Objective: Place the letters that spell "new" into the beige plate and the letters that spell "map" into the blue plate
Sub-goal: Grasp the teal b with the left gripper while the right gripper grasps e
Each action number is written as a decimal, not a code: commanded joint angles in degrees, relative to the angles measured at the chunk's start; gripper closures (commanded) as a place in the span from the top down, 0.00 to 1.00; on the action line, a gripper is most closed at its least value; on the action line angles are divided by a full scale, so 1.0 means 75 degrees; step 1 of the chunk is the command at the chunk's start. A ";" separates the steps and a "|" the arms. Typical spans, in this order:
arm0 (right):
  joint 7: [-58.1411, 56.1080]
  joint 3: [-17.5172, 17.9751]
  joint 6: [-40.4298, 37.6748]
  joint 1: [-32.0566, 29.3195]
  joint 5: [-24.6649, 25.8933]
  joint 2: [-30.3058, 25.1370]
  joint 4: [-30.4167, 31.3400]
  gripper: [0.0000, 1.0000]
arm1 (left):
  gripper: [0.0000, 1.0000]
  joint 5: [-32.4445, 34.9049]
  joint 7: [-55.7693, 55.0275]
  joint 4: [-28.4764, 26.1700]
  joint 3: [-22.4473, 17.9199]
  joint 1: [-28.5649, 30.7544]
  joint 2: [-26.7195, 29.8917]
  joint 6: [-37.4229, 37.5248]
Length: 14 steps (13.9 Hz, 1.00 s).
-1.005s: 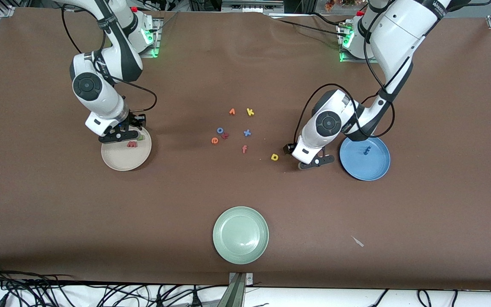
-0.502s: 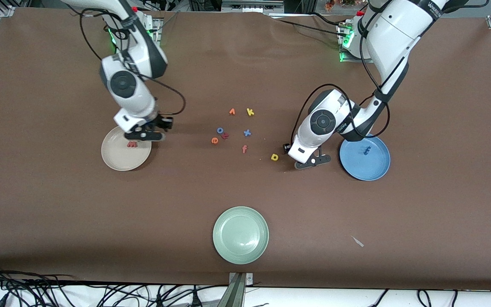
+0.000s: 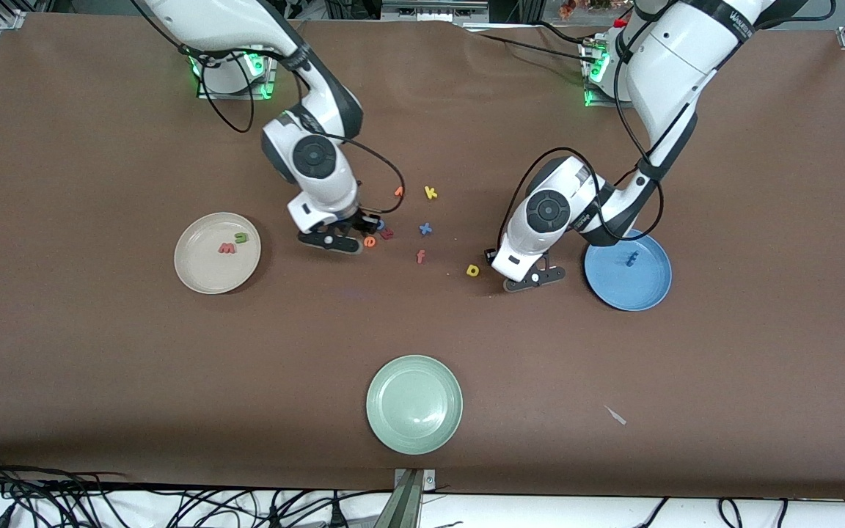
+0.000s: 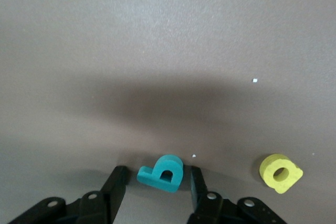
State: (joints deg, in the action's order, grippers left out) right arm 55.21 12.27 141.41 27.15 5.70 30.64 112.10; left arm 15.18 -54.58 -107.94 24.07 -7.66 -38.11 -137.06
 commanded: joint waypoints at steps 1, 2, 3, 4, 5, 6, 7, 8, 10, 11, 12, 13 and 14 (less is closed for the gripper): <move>0.0479 -0.0322 0.0293 0.0457 0.0107 0.0625 -0.0498 0.53 | 0.53 0.0355 -0.0199 0.0225 -0.0045 -0.0057 -0.0122 0.0098; 0.0479 -0.0358 0.0294 0.0481 0.0107 0.0637 -0.0498 0.53 | 0.51 0.0366 -0.0187 0.0213 -0.0045 -0.0057 -0.0122 0.0098; 0.0479 -0.0358 0.0294 0.0481 0.0130 0.0649 -0.0498 0.53 | 0.50 0.0367 -0.0187 0.0213 -0.0045 -0.0068 -0.0122 0.0098; 0.0479 -0.0358 0.0305 0.0481 0.0154 0.0684 -0.0498 0.53 | 0.47 0.0378 -0.0199 0.0213 -0.0045 -0.0068 -0.0133 0.0098; 0.0490 -0.0370 0.0398 0.0481 0.0223 0.0707 -0.0486 0.53 | 0.45 0.0413 -0.0199 0.0190 -0.0045 -0.0068 -0.0133 0.0098; 0.0491 -0.0370 0.0457 0.0481 0.0259 0.0719 -0.0486 0.52 | 0.43 0.0425 -0.0199 0.0190 -0.0045 -0.0068 -0.0133 0.0098; 0.0467 -0.0382 0.0458 0.0481 0.0271 0.0719 -0.0497 0.52 | 0.41 0.0425 -0.0199 0.0190 -0.0045 -0.0068 -0.0133 0.0098; 0.0432 -0.0451 0.0458 0.0481 0.0306 0.0719 -0.0498 0.52 | 0.39 0.0425 -0.0199 0.0190 -0.0045 -0.0068 -0.0133 0.0098; 0.0339 -0.0592 0.0458 0.0481 0.0446 0.0696 -0.0498 0.52 | 0.37 0.0425 -0.0199 0.0190 -0.0045 -0.0057 -0.0157 0.0098; 0.0338 -0.0593 0.0434 0.0481 0.0435 0.0673 -0.0509 0.52 | 0.36 0.0425 -0.0187 0.0190 -0.0045 -0.0057 -0.0157 0.0110; 0.0361 -0.0593 0.0411 0.0481 0.0423 0.0649 -0.0567 0.52 | 0.35 0.0425 -0.0187 0.0190 -0.0045 -0.0057 -0.0157 0.0133; 0.0362 -0.0593 0.0341 0.0481 0.0388 0.0626 -0.0672 0.52 | 0.34 0.0425 -0.0175 0.0213 -0.0045 -0.0057 -0.0145 0.0249; 0.0373 -0.0593 0.0004 0.0481 0.0353 0.0579 -0.0789 0.52 | 0.32 0.0425 -0.0152 0.0236 -0.0045 -0.0057 -0.0133 0.0320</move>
State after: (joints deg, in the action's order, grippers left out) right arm 57.62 8.17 144.33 30.32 7.80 34.96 108.34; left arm 15.79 -54.71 -107.40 24.02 -7.85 -38.24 -136.79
